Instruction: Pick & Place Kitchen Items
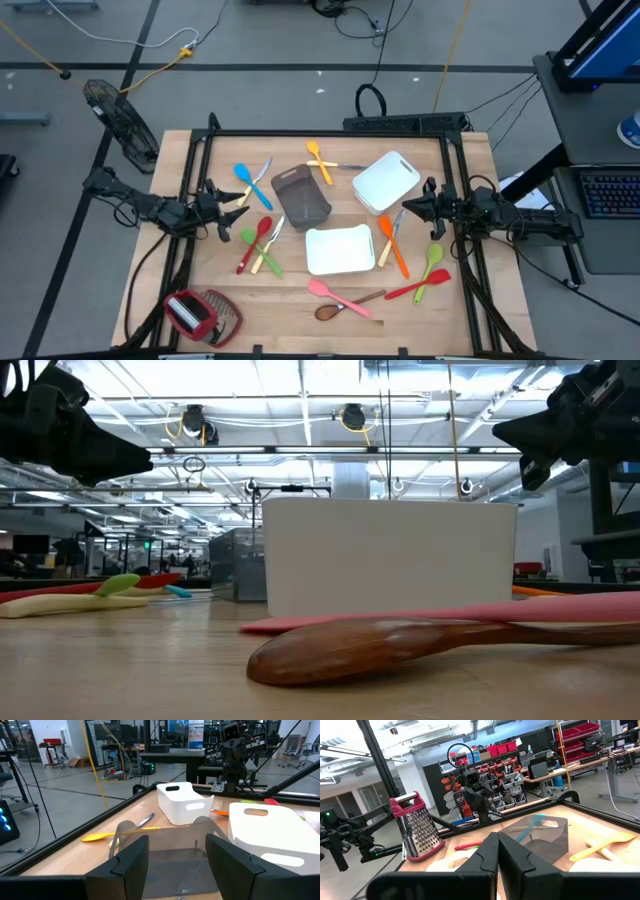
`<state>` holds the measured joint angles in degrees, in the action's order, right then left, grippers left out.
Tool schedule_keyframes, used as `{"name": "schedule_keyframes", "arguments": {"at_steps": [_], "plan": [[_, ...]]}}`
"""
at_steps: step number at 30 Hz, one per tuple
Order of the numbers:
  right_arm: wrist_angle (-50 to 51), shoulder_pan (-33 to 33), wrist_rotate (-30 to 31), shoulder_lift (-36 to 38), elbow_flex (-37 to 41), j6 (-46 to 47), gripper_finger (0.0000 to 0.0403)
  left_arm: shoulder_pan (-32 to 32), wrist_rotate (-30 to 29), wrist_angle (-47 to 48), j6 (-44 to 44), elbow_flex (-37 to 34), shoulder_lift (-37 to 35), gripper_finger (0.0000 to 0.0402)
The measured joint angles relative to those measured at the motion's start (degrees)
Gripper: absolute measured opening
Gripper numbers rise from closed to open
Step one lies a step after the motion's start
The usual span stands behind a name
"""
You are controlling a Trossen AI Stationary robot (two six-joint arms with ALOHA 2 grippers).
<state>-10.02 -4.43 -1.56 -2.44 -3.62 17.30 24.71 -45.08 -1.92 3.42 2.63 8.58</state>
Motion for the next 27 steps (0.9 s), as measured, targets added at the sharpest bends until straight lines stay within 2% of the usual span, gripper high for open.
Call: {"name": "schedule_keyframes", "arguments": {"at_steps": [27], "plan": [[-0.02,0.02,1.53,0.01,-0.01,-0.02,0.0,0.0,0.02,0.0,-0.13,0.0,0.0,0.02]]}}
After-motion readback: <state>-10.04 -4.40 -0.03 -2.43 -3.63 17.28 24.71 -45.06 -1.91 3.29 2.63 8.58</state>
